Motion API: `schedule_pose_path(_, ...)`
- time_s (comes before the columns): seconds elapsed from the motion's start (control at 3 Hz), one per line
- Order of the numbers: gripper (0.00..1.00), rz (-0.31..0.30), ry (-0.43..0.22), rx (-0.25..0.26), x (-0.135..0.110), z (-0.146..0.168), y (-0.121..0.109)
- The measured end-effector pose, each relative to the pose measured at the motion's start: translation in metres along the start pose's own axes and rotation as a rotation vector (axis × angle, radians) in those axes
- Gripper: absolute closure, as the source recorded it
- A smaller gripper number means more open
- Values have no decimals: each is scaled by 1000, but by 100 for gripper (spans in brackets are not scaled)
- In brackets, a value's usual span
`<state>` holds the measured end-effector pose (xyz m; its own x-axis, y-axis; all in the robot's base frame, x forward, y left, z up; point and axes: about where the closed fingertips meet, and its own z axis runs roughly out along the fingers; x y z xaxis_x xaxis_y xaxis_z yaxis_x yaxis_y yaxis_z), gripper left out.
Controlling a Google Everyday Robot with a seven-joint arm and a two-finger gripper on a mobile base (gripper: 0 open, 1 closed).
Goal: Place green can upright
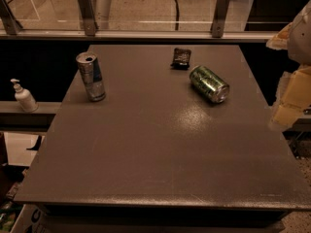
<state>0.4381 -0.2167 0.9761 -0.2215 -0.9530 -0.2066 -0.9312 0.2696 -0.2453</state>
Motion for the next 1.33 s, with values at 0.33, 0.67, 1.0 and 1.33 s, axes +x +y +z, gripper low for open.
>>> schedule_pose_path(0.33, 0, 0, 0, 0, 0, 0, 0)
schedule_pose_path(0.67, 0, 12, 3, 13, -1, 2, -4)
schedule_pose_path(1.0, 0, 89, 20, 83, -6, 10, -24)
schedule_pose_path(1.33, 0, 97, 19, 86, -7, 9, -24)
